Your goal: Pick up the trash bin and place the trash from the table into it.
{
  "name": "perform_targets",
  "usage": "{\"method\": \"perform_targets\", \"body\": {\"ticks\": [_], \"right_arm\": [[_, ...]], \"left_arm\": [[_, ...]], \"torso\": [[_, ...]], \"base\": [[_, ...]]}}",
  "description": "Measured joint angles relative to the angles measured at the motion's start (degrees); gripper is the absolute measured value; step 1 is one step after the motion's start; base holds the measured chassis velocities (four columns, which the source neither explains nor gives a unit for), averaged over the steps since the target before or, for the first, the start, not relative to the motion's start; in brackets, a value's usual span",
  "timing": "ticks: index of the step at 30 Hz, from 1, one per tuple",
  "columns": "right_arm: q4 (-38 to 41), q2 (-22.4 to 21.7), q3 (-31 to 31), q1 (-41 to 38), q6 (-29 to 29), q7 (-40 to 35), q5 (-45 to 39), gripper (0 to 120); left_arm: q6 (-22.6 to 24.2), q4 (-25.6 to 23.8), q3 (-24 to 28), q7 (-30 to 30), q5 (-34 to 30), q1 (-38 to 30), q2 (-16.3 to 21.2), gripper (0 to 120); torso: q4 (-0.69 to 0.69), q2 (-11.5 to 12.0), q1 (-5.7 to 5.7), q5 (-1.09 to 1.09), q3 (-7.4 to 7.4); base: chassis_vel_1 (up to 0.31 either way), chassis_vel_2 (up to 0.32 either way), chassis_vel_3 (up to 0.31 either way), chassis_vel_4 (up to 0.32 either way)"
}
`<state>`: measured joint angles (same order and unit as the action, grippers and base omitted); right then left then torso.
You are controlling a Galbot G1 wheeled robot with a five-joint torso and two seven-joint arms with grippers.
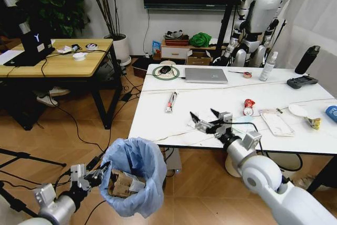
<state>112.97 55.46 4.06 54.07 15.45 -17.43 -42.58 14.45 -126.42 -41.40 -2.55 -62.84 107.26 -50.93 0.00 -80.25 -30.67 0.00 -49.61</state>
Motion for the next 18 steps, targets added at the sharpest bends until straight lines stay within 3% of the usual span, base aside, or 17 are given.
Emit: {"method": "perform_targets", "body": {"ticks": [1, 6, 7, 10, 13, 18], "right_arm": [[0.0, 0.0, 0.0, 0.0, 0.0, 0.0, 0.0, 100], [-9.8, 9.9, -5.0, -14.0, 6.8, -2.3, -2.8, 100], [-9.8, 9.9, -5.0, -14.0, 6.8, -2.3, -2.8, 100], [-17.5, 17.4, -7.8, -19.9, 11.7, -4.0, -4.0, 100], [-22.5, 20.9, -9.1, -22.0, 15.5, -6.1, -4.0, 100], [-28.6, 23.7, -10.7, -23.6, 16.9, -6.2, -0.6, 100]], "left_arm": [[0.0, 0.0, 0.0, 0.0, 0.0, 0.0, 0.0, 0], [0.0, -1.4, -0.4, -0.3, -0.2, 1.4, -0.9, 0], [0.0, -1.4, -0.4, -0.3, -0.2, 1.4, -0.9, 0], [0.0, -2.1, -1.3, 0.0, 0.5, 2.9, -2.2, 0], [-0.3, -2.1, -2.0, 0.8, 1.3, 3.6, -3.1, 0], [-0.4, -2.6, -2.2, 1.3, 2.0, 4.1, -4.1, 0]], "torso": [[0.0, 0.0, 0.0, 0.0, 0.0], [0.01, 0.0, -0.01, -0.02, 0.0], [0.01, 0.0, -0.01, -0.02, 0.0], [0.05, 0.0, -0.01, -0.02, -0.01], [0.03, 0.0, -0.01, -0.02, 0.0], [0.01, 0.0, -0.01, -0.01, 0.0]], "base": [[0.0, 0.0, 0.0, 0.0], [0.0, 0.0, 0.0, 0.0], [0.0, 0.0, 0.0, 0.0], [0.0, 0.0, 0.0, 0.0], [0.0, 0.0, 0.0, 0.0], [0.0, 0.0, 0.0, 0.0]]}}
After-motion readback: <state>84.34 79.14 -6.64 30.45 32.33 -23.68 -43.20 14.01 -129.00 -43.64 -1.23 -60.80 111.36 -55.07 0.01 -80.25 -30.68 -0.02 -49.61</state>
